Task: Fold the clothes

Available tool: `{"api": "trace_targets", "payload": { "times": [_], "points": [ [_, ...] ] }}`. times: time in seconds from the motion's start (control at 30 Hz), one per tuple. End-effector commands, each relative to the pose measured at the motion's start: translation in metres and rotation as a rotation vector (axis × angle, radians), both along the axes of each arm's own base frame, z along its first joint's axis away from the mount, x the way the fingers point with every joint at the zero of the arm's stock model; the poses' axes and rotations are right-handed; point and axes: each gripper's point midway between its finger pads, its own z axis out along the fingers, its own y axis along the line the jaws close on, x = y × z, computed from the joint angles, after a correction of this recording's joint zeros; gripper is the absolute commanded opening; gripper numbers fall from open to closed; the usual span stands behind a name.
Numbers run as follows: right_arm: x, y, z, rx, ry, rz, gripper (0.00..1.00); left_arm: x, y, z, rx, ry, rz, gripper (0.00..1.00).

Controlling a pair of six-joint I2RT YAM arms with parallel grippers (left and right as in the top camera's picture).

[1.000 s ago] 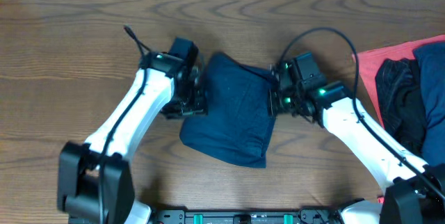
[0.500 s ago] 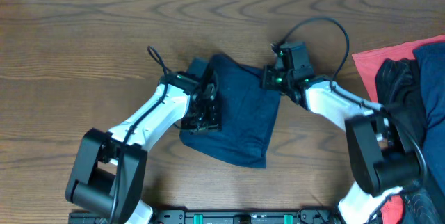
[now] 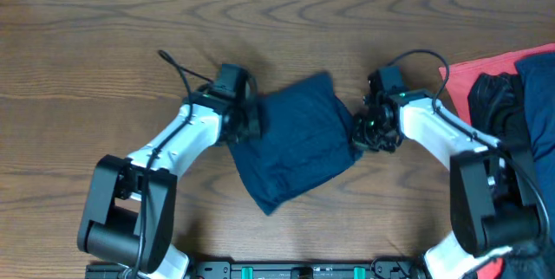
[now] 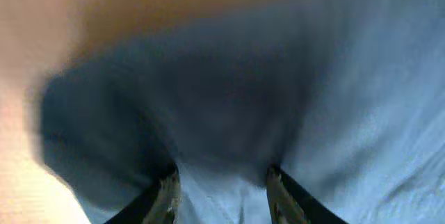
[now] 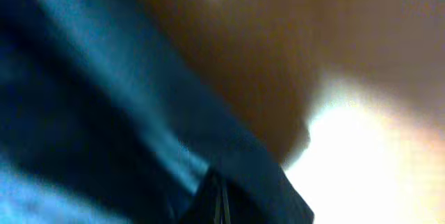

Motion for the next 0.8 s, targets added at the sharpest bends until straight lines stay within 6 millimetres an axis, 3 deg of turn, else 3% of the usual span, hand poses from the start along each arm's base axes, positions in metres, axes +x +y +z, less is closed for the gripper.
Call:
{"api": "trace_targets", "payload": {
  "times": [0.0, 0.07, 0.23, 0.37, 0.43, 0.57, 0.77],
  "points": [
    [0.002, 0.005, 0.032, -0.017, -0.106, 0.053, 0.01, 0.021, 0.01, 0.008, -0.03, -0.058, 0.027, 0.42],
    [0.005, 0.005, 0.048, -0.02, -0.164, 0.051, 0.01, 0.029, 0.01, 0.018, -0.085, -0.067, 0.035, 0.43],
    [0.031, 0.017, 0.093, 0.061, -0.388, 0.121, 0.01, 0.026, 0.01, 0.05, -0.225, -0.021, 0.027, 0.63],
    [0.04, 0.033, 0.102, 0.136, -0.454, 0.194, 0.02, 0.008, 0.018, 0.069, -0.273, 0.031, 0.052, 0.73],
    [0.039, 0.039, 0.096, 0.159, -0.434, 0.205, 0.02, -0.006, 0.025, 0.074, -0.266, 0.072, 0.071, 0.78],
    [0.034, 0.044, 0.06, 0.142, -0.335, 0.22, 0.01, -0.032, 0.029, 0.072, -0.251, 0.179, 0.091, 0.87],
    [0.017, 0.04, -0.004, 0.103, -0.125, 0.177, 0.01, -0.07, 0.033, 0.042, -0.233, 0.337, 0.141, 0.88]
  ]
}}
